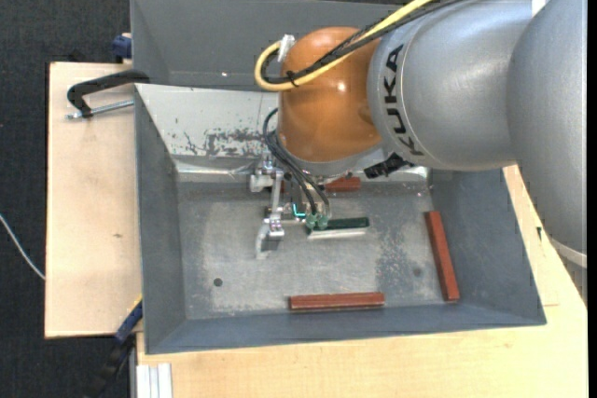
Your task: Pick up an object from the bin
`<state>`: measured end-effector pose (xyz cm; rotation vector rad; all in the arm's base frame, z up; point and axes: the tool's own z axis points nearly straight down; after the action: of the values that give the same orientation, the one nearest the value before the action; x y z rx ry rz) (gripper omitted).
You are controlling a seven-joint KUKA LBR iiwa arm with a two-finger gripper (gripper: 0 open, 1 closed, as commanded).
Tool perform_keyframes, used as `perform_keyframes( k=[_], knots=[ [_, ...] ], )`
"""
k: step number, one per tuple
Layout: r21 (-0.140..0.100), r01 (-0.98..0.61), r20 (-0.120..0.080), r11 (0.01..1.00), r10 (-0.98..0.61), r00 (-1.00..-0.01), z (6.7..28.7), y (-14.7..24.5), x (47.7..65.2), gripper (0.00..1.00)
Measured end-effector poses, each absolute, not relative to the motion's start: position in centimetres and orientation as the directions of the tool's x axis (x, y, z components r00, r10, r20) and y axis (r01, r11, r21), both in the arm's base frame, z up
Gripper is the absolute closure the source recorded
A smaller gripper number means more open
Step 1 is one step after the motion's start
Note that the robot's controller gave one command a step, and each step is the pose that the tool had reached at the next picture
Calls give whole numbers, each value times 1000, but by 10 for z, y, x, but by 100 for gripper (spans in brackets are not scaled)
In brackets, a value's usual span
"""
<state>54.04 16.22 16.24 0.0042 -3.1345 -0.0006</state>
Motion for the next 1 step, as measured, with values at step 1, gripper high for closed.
perform_keyframes(
  k=[1],
  knots=[
    [2,-1,-1,1000,-1,-1000,167,162,542,0]
  ],
)
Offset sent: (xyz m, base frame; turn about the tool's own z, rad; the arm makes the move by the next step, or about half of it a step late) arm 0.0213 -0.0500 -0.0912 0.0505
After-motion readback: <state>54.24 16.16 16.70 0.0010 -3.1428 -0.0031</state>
